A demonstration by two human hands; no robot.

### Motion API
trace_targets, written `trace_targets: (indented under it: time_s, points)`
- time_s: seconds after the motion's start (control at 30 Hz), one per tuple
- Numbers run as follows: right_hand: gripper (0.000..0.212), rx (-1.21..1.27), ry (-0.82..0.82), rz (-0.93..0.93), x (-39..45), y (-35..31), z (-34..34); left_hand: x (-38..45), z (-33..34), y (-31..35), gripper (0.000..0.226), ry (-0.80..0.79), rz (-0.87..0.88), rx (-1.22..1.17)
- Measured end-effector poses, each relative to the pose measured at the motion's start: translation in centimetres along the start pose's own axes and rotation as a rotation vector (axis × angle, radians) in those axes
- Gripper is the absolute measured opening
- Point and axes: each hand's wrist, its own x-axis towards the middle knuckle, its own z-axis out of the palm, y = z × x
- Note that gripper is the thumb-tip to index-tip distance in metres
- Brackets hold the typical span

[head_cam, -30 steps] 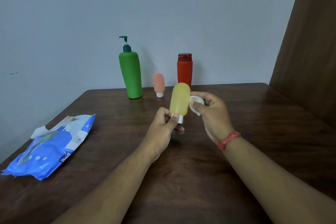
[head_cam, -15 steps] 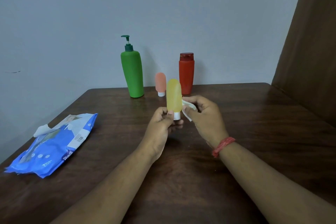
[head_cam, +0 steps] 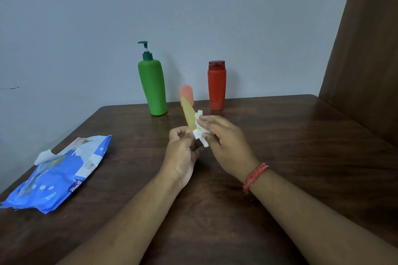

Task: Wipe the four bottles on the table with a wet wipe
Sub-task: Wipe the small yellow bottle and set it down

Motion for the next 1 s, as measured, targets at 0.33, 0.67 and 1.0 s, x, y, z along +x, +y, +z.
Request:
trace_targets:
  time_s: [0.33, 0.67, 1.0]
  points:
    - [0.028, -0.165, -0.015, -0.071, 0.5, 0.2, -1.2, -0.1, 0.2, -0.3, 0.012, -0.131, -0.031, 0.023]
    - [0.022, -0.356, 0.072, -0.103, 0.5, -0.1, -1.7, -0.4, 0.2, 0.0, 0.014, -0.166, -0.037, -0.028]
    - [0.048, -0.276, -0.021, -0.117, 0.3, -0.3, -1.5, -0.5, 0.1, -0.1, 0.015, -0.173, 0.05, 0.165]
